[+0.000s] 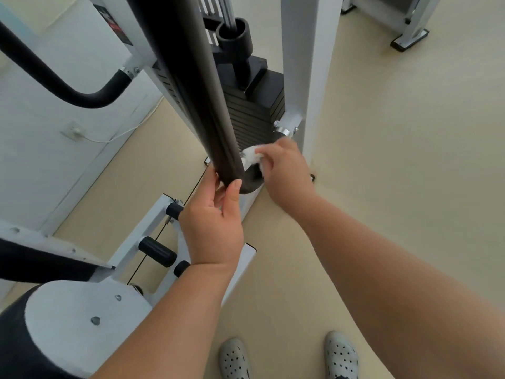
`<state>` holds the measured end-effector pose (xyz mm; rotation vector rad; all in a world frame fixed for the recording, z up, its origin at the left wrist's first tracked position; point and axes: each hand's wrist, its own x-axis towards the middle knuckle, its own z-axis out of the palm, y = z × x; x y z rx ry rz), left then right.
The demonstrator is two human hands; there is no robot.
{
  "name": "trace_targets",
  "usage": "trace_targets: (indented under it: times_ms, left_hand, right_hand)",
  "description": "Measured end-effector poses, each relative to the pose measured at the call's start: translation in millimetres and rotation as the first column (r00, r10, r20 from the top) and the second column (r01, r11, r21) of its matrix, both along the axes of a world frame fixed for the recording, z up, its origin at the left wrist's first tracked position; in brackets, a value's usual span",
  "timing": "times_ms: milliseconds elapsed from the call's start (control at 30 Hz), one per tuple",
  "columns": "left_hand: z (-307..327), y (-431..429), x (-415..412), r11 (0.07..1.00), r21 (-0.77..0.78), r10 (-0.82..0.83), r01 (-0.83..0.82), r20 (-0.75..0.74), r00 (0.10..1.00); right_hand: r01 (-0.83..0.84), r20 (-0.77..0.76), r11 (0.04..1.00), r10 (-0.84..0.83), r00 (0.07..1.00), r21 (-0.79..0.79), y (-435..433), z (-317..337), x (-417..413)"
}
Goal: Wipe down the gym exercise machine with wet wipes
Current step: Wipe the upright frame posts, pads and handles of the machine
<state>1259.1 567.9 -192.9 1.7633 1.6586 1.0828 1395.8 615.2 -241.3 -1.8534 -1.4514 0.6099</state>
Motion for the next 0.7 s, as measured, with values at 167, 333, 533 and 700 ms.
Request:
trace_targets:
  times_ms: [167, 333, 533, 700]
  left_hand:
    - [-6, 0, -1, 1.000, 0.022, 0.004, -0.004, -0.033, 0.999]
    - [-8, 1, -2, 0.999, 0.031, -0.009, 0.010, -0.039, 0.999]
    - [-9, 4, -7, 0.999, 0.031, -0.041, 0.042, -0.042, 0.998]
    - [-12, 4, -7, 0.998, 0.043, -0.052, 0.052, -0.014, 0.999]
  right_hand:
    - [-0.113, 0.064, 0.993, 0.110, 0.992, 0.033, -20, 2, 5]
    - [0.204, -0.042, 0.979, -0.204, 0.978, 0.006, 15, -1, 26]
    - [0.110, -0.171, 0.993, -0.101, 0.980, 0.041, -40, -2, -20]
    - [0.260, -0.132, 0.966, -0.258, 0.957, 0.003, -5, -5, 12]
